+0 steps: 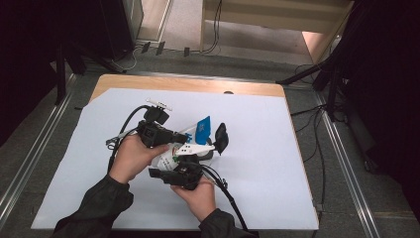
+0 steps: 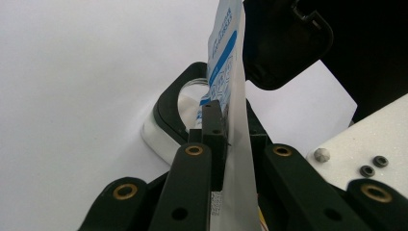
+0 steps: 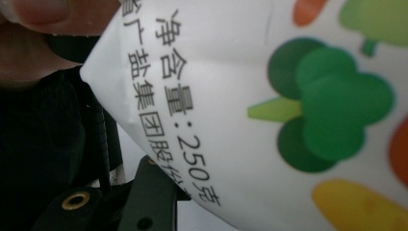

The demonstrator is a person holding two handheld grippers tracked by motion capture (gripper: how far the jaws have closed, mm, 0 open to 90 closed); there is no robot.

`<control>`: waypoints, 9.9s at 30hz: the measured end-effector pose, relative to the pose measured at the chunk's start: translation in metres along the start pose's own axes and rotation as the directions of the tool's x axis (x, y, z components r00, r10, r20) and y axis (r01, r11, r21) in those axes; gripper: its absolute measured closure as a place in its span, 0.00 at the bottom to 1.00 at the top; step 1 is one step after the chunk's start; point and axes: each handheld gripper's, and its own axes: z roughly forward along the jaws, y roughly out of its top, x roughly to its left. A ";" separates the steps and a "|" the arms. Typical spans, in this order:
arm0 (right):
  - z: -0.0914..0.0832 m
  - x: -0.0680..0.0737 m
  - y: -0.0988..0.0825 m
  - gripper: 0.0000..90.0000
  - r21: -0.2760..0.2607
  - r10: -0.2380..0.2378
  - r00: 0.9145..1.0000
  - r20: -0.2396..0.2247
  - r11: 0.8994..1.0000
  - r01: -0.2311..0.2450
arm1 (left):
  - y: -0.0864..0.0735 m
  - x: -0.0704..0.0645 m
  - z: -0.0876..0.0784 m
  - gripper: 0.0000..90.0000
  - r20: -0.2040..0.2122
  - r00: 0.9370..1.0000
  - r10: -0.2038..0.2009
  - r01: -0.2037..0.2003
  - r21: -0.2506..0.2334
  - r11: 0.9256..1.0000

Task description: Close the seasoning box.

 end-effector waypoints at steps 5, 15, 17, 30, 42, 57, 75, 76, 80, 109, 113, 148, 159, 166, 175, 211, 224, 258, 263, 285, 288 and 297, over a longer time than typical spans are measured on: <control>-0.001 0.000 0.001 0.75 -0.005 0.008 1.000 -0.008 1.000 -0.008 | 0.000 0.000 -0.001 0.96 0.004 1.000 -0.001 0.001 -0.004 1.000; -0.001 -0.001 0.002 0.75 -0.008 0.011 1.000 -0.015 1.000 -0.011 | 0.001 -0.001 -0.002 0.96 0.007 1.000 -0.007 0.007 -0.016 1.000; -0.001 0.000 0.002 0.75 -0.008 0.009 1.000 -0.015 1.000 -0.009 | 0.002 -0.001 -0.003 0.96 0.004 1.000 -0.005 0.005 -0.018 1.000; 0.000 0.000 0.003 0.72 0.002 0.004 1.000 0.002 1.000 -0.004 | 0.003 -0.004 0.000 0.96 0.002 1.000 0.000 0.000 -0.015 1.000; -0.002 -0.001 0.002 0.75 -0.009 0.028 1.000 -0.003 1.000 -0.028 | 0.005 -0.004 0.003 0.95 0.013 1.000 0.001 -0.001 -0.012 1.000; -0.002 -0.003 0.002 0.75 -0.009 0.046 0.999 -0.014 0.999 -0.046 | 0.006 -0.004 0.004 0.94 0.016 1.000 0.003 -0.003 -0.010 1.000; -0.003 -0.004 0.001 0.75 -0.001 0.038 0.999 -0.008 0.999 -0.038 | 0.006 -0.002 0.005 0.93 0.025 1.000 0.008 -0.008 -0.006 1.000; -0.003 -0.004 0.001 0.75 -0.002 0.037 0.999 -0.008 0.999 -0.037 | 0.006 -0.002 0.005 0.93 0.025 1.000 0.009 -0.009 -0.005 1.000; -0.003 -0.003 0.001 0.76 -0.005 0.031 1.000 -0.004 0.999 -0.031 | 0.006 -0.002 0.004 0.96 0.025 1.000 0.008 -0.008 -0.005 1.000; -0.003 0.002 0.006 0.74 -0.015 0.032 0.999 -0.008 0.999 -0.032 | 0.010 -0.003 -0.001 0.97 0.018 1.000 0.004 -0.004 -0.010 1.000; -0.003 0.002 0.008 0.73 -0.008 0.030 0.999 -0.013 1.000 -0.030 | 0.010 -0.003 -0.003 0.96 0.013 1.000 0.004 -0.004 -0.005 1.000; -0.002 -0.003 0.011 0.76 -0.011 0.052 0.998 -0.045 0.999 -0.053 | 0.020 -0.003 0.001 0.95 -0.017 1.000 -0.007 0.008 0.049 0.999; -0.002 -0.003 0.012 0.76 -0.006 0.049 0.998 -0.048 0.999 -0.049 | 0.021 -0.004 0.001 0.94 -0.026 1.000 0.004 -0.003 0.059 0.998; -0.002 -0.003 0.012 0.76 -0.006 0.041 0.998 -0.049 0.999 -0.041 | 0.020 -0.006 0.001 0.94 -0.030 0.999 0.017 -0.015 0.056 0.998; -0.002 -0.003 0.012 0.76 -0.014 0.036 0.998 -0.044 0.999 -0.037 | 0.021 -0.007 -0.002 0.94 -0.027 0.999 0.025 -0.023 0.051 0.998; 0.005 -0.012 -0.010 0.76 0.052 -0.097 0.993 0.069 0.994 0.094 | -0.004 0.007 0.005 0.94 0.029 0.997 0.073 -0.074 0.032 0.997; 0.005 -0.015 -0.022 0.77 0.071 -0.133 0.988 0.078 0.989 0.128 | -0.007 0.010 0.003 0.92 0.061 0.993 0.102 -0.103 0.007 0.995; 0.006 -0.013 -0.026 0.78 0.079 -0.151 0.983 0.107 0.987 0.143 | -0.015 0.011 -0.015 1.00 0.077 0.985 0.155 -0.154 -0.017 0.988; 0.005 -0.012 -0.026 0.78 0.073 -0.154 0.982 0.112 0.987 0.146 | -0.017 0.012 -0.022 1.00 0.077 0.984 0.162 -0.161 -0.027 0.987; 0.004 -0.007 -0.022 0.79 0.042 -0.133 0.982 0.131 0.991 0.128 | -0.026 0.016 -0.046 1.00 0.077 0.980 0.183 -0.180 -0.051 0.982; 0.004 -0.008 -0.022 0.79 0.045 -0.130 0.982 0.134 0.991 0.125 | -0.027 0.018 -0.049 1.00 0.074 0.982 0.175 -0.172 -0.050 0.984; 0.003 -0.009 -0.021 0.79 0.034 -0.123 0.982 0.142 0.992 0.119 | -0.029 0.019 -0.053 1.00 0.085 0.981 0.177 -0.172 -0.055 0.983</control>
